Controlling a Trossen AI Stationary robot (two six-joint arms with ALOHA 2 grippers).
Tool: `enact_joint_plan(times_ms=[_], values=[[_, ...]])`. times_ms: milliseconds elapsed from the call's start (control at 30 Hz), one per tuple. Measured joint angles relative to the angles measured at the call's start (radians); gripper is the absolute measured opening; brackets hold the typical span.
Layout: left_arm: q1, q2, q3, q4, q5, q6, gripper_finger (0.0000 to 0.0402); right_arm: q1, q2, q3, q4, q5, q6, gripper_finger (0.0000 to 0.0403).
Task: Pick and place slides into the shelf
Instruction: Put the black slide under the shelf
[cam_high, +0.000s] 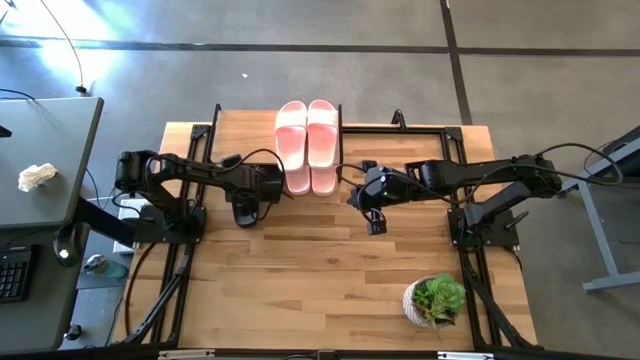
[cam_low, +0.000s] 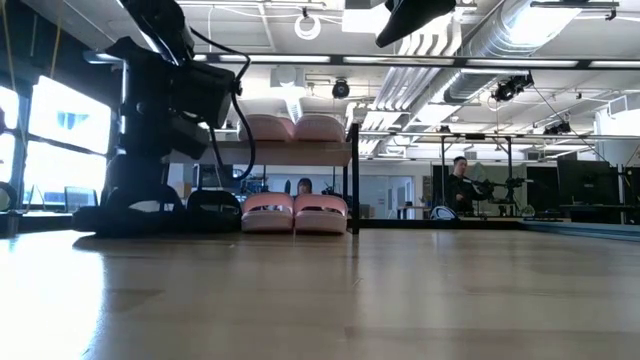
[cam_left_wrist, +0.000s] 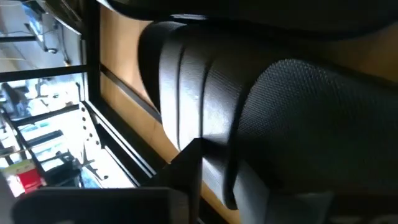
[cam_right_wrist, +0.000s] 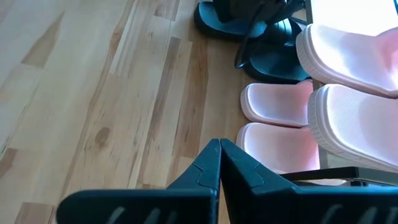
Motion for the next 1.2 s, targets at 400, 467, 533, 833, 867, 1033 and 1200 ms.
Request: enact_joint_plan(times_ms=[400,467,533,833,867,1033,1200], values=[[0.0,0.001,0.063,-0.162,0.092,-0.081,0.0161,0.0,0.0,0.0,0.0,0.003,-0.009,0.0],[0.0,0.001,0.09,-0.184,0.116,-0.102,0.017,0.0,0.0,0.0,0.0,0.003,-0.01,0.0],[0.0,0.001,0.114,-0.202,0.151,-0.112,0.0178,0.0,0.0,0.0,-0.001,0.003,-0.015,0.0],[-0.073,0.001,0.233,-0.315,0.411,-0.224,0.0172,0.0,0.0,0.0,-0.012,-0.001,-0.023,0.0],[-0.101,0.001,0.253,-0.331,0.432,-0.241,0.0166,0.0,0.0,0.0,-0.014,-0.001,-0.026,0.0],[-0.267,0.001,0.378,-0.34,0.557,-0.297,0.0122,0.0,0.0,0.0,-0.015,-0.012,-0.042,0.0],[-0.442,0.0,0.457,-0.122,0.761,-0.244,0.0059,0.0,0.0,0.0,-0.015,-0.012,-0.044,0.0]])
